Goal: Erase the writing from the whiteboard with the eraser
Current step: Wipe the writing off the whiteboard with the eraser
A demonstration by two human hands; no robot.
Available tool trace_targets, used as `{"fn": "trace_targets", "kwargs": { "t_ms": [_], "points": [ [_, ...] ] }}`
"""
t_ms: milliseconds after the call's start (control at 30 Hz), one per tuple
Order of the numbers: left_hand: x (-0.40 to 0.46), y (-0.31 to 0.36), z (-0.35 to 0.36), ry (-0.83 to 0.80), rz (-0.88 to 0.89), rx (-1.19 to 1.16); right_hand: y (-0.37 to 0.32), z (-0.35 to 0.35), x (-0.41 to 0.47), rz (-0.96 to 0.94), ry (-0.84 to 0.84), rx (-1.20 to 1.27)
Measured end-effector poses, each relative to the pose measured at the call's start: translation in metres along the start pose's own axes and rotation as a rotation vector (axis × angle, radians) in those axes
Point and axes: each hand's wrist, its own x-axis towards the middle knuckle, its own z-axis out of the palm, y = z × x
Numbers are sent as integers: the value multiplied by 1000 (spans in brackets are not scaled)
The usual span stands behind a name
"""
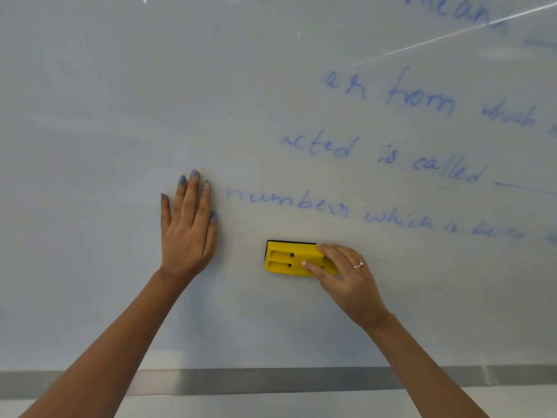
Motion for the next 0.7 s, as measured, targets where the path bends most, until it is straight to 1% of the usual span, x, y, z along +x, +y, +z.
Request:
{"fn": "trace_targets", "kwargs": {
  "t_ms": [100, 233, 467, 600, 700],
  "points": [
    [-8, 4, 6, -15, -2, 49, 30, -10, -17, -25, -14, -11],
    [-12, 0, 12, 7, 10, 137, 71, -23, -46, -40, -35, -17],
    [-15, -3, 19, 61, 27, 239, 133, -48, -91, 2, -38, -46],
    [-15, 0, 19, 68, 17, 250, 154, -57, -107, 17, -32, -47],
    [-14, 1, 19, 65, 12, 250, 153, -55, -109, 45, -3, -32]
  ]
}}
